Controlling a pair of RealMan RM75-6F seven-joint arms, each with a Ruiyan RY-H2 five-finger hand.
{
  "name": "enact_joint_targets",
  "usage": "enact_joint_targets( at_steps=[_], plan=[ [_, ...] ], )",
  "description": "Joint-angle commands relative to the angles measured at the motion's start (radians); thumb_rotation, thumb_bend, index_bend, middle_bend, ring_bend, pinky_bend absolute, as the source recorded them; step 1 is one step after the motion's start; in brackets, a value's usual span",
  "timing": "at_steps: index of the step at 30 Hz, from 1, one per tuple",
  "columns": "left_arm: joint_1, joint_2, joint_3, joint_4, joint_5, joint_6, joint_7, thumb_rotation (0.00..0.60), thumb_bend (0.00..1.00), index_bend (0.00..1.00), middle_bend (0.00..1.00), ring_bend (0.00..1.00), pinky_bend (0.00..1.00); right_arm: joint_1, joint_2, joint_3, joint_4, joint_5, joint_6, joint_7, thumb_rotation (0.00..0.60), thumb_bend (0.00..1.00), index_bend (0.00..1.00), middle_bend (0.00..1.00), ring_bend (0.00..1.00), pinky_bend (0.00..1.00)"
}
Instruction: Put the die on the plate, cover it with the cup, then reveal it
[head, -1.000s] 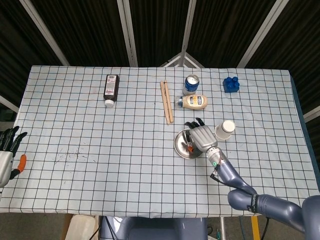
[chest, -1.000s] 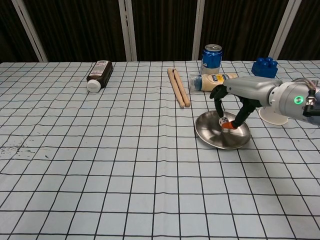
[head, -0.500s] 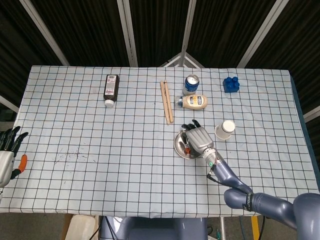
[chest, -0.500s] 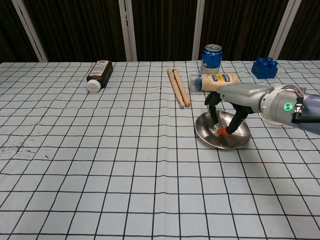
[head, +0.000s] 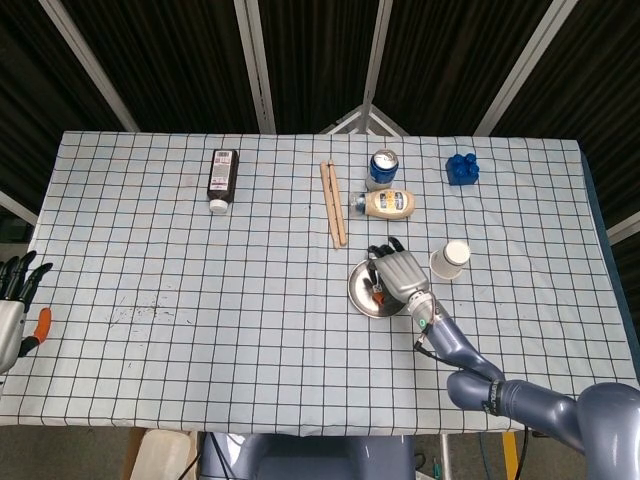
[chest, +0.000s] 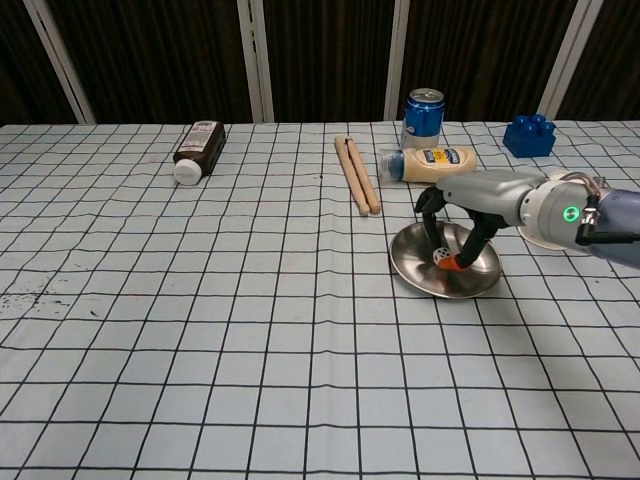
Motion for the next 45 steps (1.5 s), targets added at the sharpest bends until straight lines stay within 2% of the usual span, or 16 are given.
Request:
enact_joint_targets(
  at_steps=[1,6,12,23,29,35,40,45],
  plan=[
    [-0.001,-0.001,0.001,0.0,0.001,-0.002,0.002,0.6,0.71,0.13,0.0,0.0,0.0,-0.001,0.001,-0.003,0.004,0.002,0.0,0.003,0.6,0.35,0.58,0.18,0.18,0.0],
    [-0.001,-0.002,0.002,0.001,0.004,0.001,0.004,0.6,0.71,0.13,0.0,0.0,0.0,-0.004,0.008,-0.011,0.002,0.002,-0.001,0.006,0.6,0.35,0.56,0.18,0.18,0.0],
    [-0.002,-0.003,0.001,0.003,0.003,-0.001,0.003,0.6,0.71,0.13,0.0,0.0,0.0,-0.001,0.02,-0.016,-0.002,0.012,-0.014,0.01,0.6,0.34,0.37,0.18,0.18,0.0],
    [-0.004,-0.005,0.001,0.003,0.001,-0.003,0.009,0.6,0.71,0.13,0.0,0.0,0.0,-0.001,0.031,-0.023,-0.012,0.011,-0.001,0.008,0.6,0.25,0.19,0.17,0.15,0.0],
    [-0.004,-0.004,0.001,0.003,-0.001,-0.003,0.006,0.6,0.71,0.13,0.0,0.0,0.0,-0.013,0.088,-0.02,-0.08,0.002,0.049,-0.02,0.6,0.24,0.18,0.16,0.15,0.0],
    [-0.002,-0.003,0.004,0.0,0.005,0.0,0.008,0.6,0.71,0.13,0.0,0.0,0.0,-0.043,0.173,0.029,-0.151,0.01,0.146,-0.012,0.6,0.23,0.18,0.16,0.15,0.0],
    [-0.001,-0.003,0.004,-0.003,0.005,0.004,0.011,0.6,0.71,0.13,0.0,0.0,0.0,-0.063,0.243,0.057,-0.164,0.05,0.165,-0.001,0.6,0.23,0.18,0.16,0.15,0.0],
    [-0.001,-0.005,0.004,-0.004,0.004,0.005,0.016,0.6,0.71,0.13,0.0,0.0,0.0,-0.078,0.3,0.056,-0.166,0.1,0.148,-0.016,0.6,0.23,0.18,0.16,0.15,0.0]
  ],
)
